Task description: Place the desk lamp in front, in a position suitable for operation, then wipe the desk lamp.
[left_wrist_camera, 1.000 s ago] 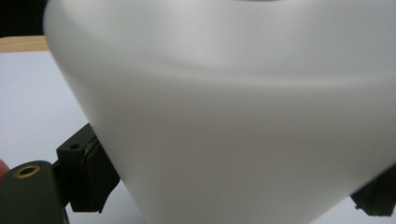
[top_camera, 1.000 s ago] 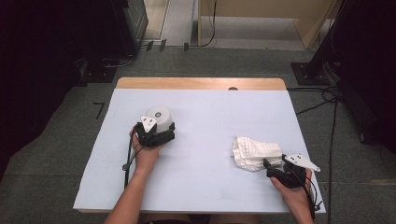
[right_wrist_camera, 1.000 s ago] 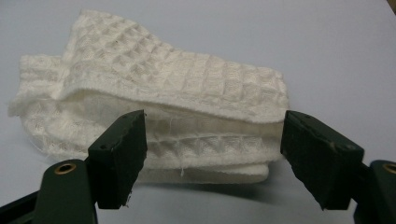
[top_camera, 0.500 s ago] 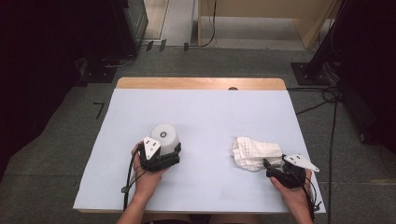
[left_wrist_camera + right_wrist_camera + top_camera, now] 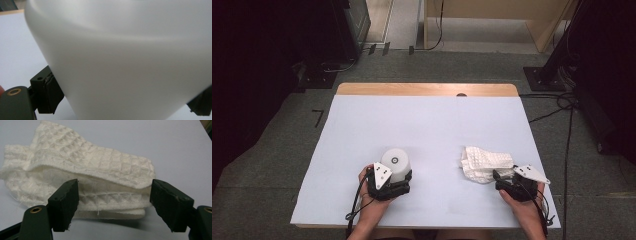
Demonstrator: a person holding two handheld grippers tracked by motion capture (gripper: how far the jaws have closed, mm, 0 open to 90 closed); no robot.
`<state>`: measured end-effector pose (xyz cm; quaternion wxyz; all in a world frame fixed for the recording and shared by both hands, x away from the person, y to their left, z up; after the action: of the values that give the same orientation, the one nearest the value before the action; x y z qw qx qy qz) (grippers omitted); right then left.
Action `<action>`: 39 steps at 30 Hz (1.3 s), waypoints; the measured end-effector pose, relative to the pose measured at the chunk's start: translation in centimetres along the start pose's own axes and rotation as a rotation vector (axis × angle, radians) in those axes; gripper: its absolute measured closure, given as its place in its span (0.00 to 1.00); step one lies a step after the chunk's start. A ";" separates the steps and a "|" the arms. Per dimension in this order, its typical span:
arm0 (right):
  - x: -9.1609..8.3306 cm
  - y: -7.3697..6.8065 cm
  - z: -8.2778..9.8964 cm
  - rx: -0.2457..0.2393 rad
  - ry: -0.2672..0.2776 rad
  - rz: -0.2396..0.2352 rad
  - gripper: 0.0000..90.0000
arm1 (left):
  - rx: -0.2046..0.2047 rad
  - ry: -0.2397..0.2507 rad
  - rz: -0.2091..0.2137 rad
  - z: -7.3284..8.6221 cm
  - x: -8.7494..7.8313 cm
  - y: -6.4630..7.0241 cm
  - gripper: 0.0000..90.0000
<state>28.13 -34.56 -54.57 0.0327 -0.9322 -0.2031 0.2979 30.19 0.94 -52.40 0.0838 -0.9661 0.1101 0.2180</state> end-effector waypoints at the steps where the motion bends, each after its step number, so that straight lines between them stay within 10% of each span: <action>1: 0.0 0.0 0.0 -0.003 -0.003 0.003 0.26 | 0.001 0.002 0.001 0.0 0.0 0.0 0.09; 11: -1.0 -1.1 -1.3 -0.042 0.058 -0.052 0.24 | 0.001 0.007 0.021 0.0 0.0 -0.1 0.08; 18: -0.8 -3.4 -2.7 -0.175 0.077 -0.141 0.26 | -0.011 0.008 0.041 -0.1 -0.2 -0.3 0.03; 29: 2.1 -4.2 -2.2 -0.283 -0.084 -0.249 0.23 | -0.016 -0.026 0.053 0.3 0.2 -0.3 0.05; 39: 5.0 -3.2 -0.9 -0.292 -0.212 -0.191 0.22 | 0.006 -0.021 0.053 0.3 0.1 -0.4 0.05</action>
<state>31.20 -29.57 -55.94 -0.0961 -0.8671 -0.3338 0.3572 30.27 1.36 -52.68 0.0822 -0.9602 0.1357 0.2299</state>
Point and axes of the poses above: each handheld gripper's, and its own axes: x roughly forward along the jaws, z roughly out of its underside, y roughly to its right, the point moved 9 cm from there along x, roughly forward along the jaws, and after that the axes turned 15 degrees about -z, right-handed, at the moved point
